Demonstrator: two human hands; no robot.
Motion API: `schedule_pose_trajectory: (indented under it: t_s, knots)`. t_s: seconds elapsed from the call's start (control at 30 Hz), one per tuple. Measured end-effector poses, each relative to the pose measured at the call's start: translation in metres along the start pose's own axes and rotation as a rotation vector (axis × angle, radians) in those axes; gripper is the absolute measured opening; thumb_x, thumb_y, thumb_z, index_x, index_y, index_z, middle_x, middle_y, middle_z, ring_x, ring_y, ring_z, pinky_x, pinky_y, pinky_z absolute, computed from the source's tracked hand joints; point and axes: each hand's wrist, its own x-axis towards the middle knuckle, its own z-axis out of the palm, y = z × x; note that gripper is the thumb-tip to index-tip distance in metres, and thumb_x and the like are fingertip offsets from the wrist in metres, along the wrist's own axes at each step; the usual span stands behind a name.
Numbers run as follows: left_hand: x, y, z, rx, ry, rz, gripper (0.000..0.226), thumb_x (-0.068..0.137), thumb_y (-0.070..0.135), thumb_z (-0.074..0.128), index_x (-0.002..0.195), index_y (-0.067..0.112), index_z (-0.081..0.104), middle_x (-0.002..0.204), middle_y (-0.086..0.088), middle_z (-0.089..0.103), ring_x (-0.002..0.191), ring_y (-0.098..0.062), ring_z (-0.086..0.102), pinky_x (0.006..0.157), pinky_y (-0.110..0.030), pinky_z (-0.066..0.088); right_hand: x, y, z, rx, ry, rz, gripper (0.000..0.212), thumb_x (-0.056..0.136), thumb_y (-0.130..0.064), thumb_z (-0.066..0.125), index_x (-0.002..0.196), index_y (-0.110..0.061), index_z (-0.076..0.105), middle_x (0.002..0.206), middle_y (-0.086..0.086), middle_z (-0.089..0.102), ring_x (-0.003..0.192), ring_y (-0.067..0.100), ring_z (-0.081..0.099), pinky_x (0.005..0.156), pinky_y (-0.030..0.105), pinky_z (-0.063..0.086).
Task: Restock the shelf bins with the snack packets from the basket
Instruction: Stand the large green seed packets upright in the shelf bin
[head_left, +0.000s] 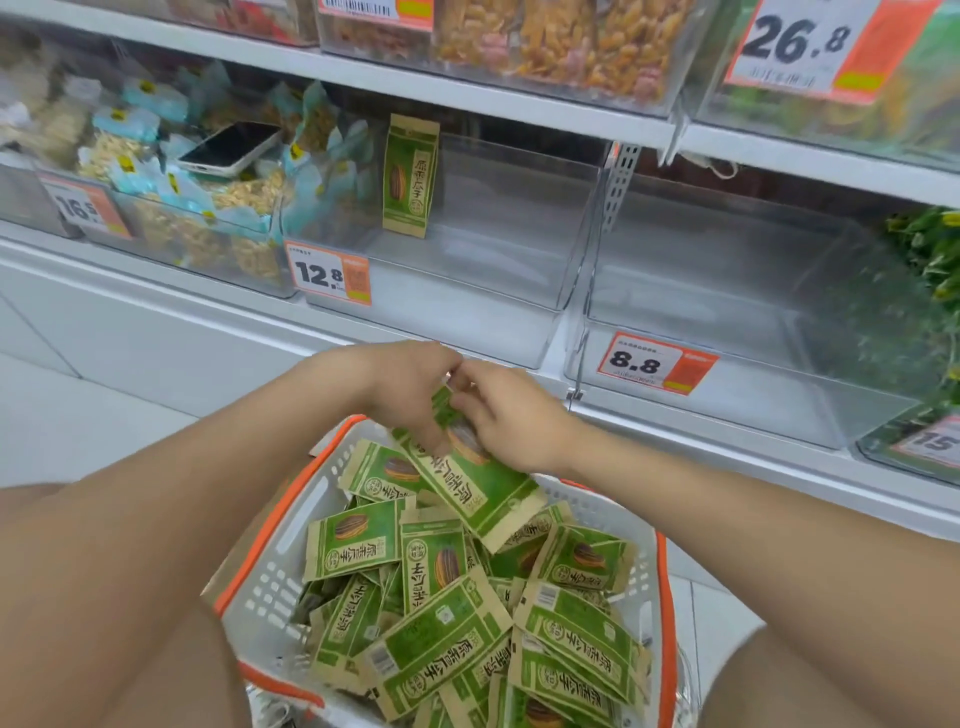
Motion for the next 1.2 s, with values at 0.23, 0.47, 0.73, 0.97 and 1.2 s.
schedule_pose_trajectory:
  t_s: [0.23,0.47,0.73,0.97,1.2]
  knots:
    - [-0.026,-0.024,-0.023,-0.721,0.180,-0.083,0.023,0.089,0.002,0.080,0.108,0.016,0.078,0.093,-0.018,0.079,0.086,-0.029,0.077,0.074,-0.040,0.064,-0.003,-0.016,-0.051,-0.224,0.169,0.238,0.044,0.079,-0.069,0.050,0.100,-0.031,0.060,0.074,-0.004,0.068,0.086,0.023,0.065,0.071,0.036,0.054]
    - [-0.030,-0.017,-0.028,-1.415,0.351,-0.167,0.010,0.097,-0.004,0.066,0.105,0.002,0.064,0.102,-0.021,0.078,0.099,-0.034,0.076,0.084,-0.045,0.064,0.017,-0.031,-0.070,0.918,0.485,0.473,0.029,0.093,-0.010,0.067,0.121,-0.009,0.060,0.087,0.011,0.079,0.076,0.028,0.078,0.068,0.039,0.064]
    - [-0.038,-0.012,-0.019,-1.033,0.252,-0.070,0.054,0.082,-0.012,0.080,0.126,0.010,0.058,0.106,-0.014,0.078,0.096,-0.027,0.078,0.077,-0.036,0.065,0.032,-0.044,-0.059,0.942,0.589,0.322,0.015,0.095,-0.010,0.075,0.109,-0.013,0.069,0.081,0.002,0.078,0.066,0.003,0.072,0.056,0.012,0.050]
    - [-0.027,-0.028,-0.035,-1.029,0.359,-0.049,0.055,0.082,-0.015,0.078,0.127,0.012,0.059,0.107,-0.010,0.079,0.100,-0.025,0.077,0.081,-0.037,0.064,0.049,-0.046,-0.059,0.874,0.420,0.308,0.021,0.098,-0.024,0.073,0.107,-0.005,0.075,0.088,0.008,0.080,0.082,0.026,0.078,0.077,0.038,0.065]
    - [-0.017,-0.046,-0.062,-0.750,0.508,-0.025,0.046,0.082,0.026,0.090,0.117,0.021,0.059,0.104,0.006,0.074,0.096,-0.011,0.072,0.076,-0.025,0.057,0.090,-0.040,-0.067,0.968,0.429,0.352,0.015,0.096,-0.007,0.073,0.107,0.003,0.073,0.089,0.014,0.080,0.074,0.020,0.078,0.066,0.029,0.063]
